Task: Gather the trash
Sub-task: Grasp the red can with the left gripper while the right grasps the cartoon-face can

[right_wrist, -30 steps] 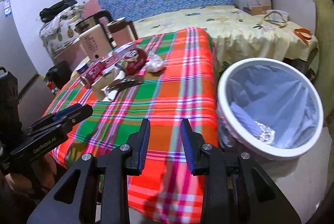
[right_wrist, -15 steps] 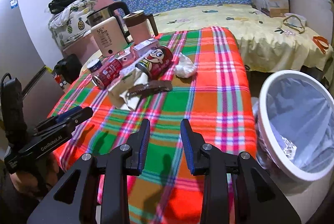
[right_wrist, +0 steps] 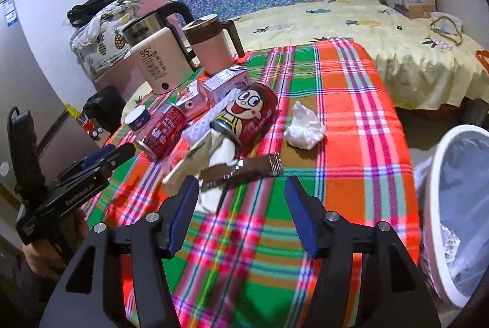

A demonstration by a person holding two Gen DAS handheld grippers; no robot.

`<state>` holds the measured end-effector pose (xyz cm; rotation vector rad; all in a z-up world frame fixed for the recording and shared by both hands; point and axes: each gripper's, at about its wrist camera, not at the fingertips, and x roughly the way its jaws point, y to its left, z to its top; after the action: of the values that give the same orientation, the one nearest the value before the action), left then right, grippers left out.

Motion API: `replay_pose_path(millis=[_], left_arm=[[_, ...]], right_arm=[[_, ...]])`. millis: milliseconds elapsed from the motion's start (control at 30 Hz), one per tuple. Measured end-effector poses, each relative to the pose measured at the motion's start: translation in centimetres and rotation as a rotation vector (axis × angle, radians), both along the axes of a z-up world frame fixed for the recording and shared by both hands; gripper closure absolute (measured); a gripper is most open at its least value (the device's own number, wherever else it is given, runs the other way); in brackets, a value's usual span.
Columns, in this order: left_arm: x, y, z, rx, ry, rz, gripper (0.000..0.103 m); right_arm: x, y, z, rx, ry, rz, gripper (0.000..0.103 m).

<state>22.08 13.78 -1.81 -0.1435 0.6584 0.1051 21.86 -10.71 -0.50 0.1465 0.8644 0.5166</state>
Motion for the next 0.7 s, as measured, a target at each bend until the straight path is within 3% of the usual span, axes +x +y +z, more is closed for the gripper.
replay_pose_path(millis=[267, 467, 700], left_arm=[[2.9, 1.5, -1.6, -0.012, 0.025, 0.012, 0.039], [4.7, 2.3, -2.9, -0.038, 0.082, 0.018, 0.039], [4.8, 1.7, -3.2, -0.071, 0.079, -0.011, 0.040]], right_arm=[[2.4, 1.3, -0.5, 0.038, 0.025, -0.020, 0.043], [4.6, 2.4, -1.5, 0.060, 0.068, -0.042, 0.042], [6.4, 2.8, -2.2, 0.092, 0.121, -0.093, 0.042]])
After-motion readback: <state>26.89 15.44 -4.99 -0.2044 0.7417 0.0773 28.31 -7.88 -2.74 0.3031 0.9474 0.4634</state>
